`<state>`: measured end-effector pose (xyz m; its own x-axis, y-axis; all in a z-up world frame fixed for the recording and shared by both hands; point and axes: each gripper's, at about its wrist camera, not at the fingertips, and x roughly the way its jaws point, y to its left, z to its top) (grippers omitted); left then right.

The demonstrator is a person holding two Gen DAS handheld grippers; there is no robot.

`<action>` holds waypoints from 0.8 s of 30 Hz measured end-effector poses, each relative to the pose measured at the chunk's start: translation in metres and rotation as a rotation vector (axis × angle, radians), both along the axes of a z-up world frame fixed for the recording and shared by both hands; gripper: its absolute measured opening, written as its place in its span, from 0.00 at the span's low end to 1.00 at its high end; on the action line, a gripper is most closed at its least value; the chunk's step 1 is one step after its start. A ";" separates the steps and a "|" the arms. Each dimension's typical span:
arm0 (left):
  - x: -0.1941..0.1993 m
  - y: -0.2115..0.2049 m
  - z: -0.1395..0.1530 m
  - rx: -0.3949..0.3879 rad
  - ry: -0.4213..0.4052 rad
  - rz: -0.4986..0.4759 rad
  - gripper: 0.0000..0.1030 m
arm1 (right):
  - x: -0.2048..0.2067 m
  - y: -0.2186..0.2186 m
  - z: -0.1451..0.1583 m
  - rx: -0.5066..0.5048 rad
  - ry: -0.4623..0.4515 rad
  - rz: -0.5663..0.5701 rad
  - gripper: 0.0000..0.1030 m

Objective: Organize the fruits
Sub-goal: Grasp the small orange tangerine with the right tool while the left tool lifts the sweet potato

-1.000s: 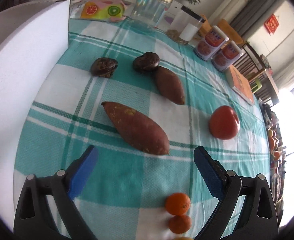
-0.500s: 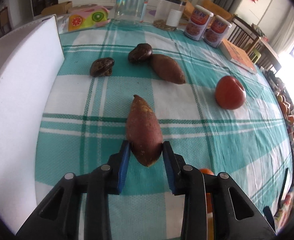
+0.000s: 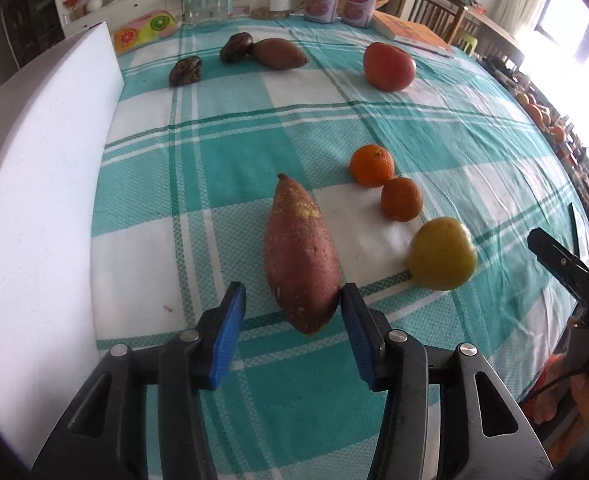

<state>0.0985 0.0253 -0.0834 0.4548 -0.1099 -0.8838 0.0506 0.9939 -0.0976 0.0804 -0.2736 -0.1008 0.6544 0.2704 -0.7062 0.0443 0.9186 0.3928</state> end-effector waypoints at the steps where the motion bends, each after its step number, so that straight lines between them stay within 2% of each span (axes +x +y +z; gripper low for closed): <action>1: 0.002 -0.001 0.000 0.010 -0.014 0.001 0.55 | 0.000 0.001 0.000 0.008 -0.001 0.012 0.97; 3: 0.008 -0.006 -0.005 0.033 -0.014 -0.010 0.54 | 0.008 0.004 -0.002 0.048 0.026 0.069 0.97; 4: 0.011 -0.009 -0.009 0.037 -0.006 -0.021 0.45 | 0.016 0.007 -0.004 0.081 0.057 0.109 0.97; 6: 0.011 -0.012 -0.012 0.039 -0.017 -0.029 0.42 | 0.034 0.017 -0.002 0.140 0.101 0.174 0.96; 8: 0.009 -0.010 -0.011 0.024 -0.025 -0.023 0.41 | 0.056 0.035 0.008 0.132 0.141 0.238 0.86; 9: 0.007 -0.007 -0.010 0.003 -0.027 -0.019 0.41 | 0.067 0.046 0.015 0.119 0.154 0.274 0.72; 10: 0.004 -0.004 -0.009 -0.011 -0.028 -0.015 0.41 | 0.079 0.059 0.021 0.097 0.166 0.309 0.66; 13: -0.009 0.005 0.000 -0.042 -0.045 0.001 0.41 | 0.108 0.109 0.027 -0.019 0.209 0.428 0.66; 17: -0.027 0.013 0.013 -0.073 -0.069 0.008 0.41 | 0.134 0.161 0.006 -0.187 0.300 0.495 0.65; 18: -0.031 0.014 0.015 -0.076 -0.074 0.006 0.41 | 0.137 0.169 0.001 -0.221 0.309 0.501 0.57; 19: -0.034 0.016 0.015 -0.079 -0.077 0.007 0.41 | 0.138 0.174 -0.005 -0.261 0.317 0.509 0.34; 21: -0.038 0.019 0.014 -0.092 -0.080 0.022 0.41 | 0.136 0.177 -0.003 -0.302 0.303 0.504 0.32; 24: -0.047 0.026 0.025 -0.149 -0.105 0.031 0.41 | 0.126 0.165 0.013 -0.263 0.249 0.470 0.32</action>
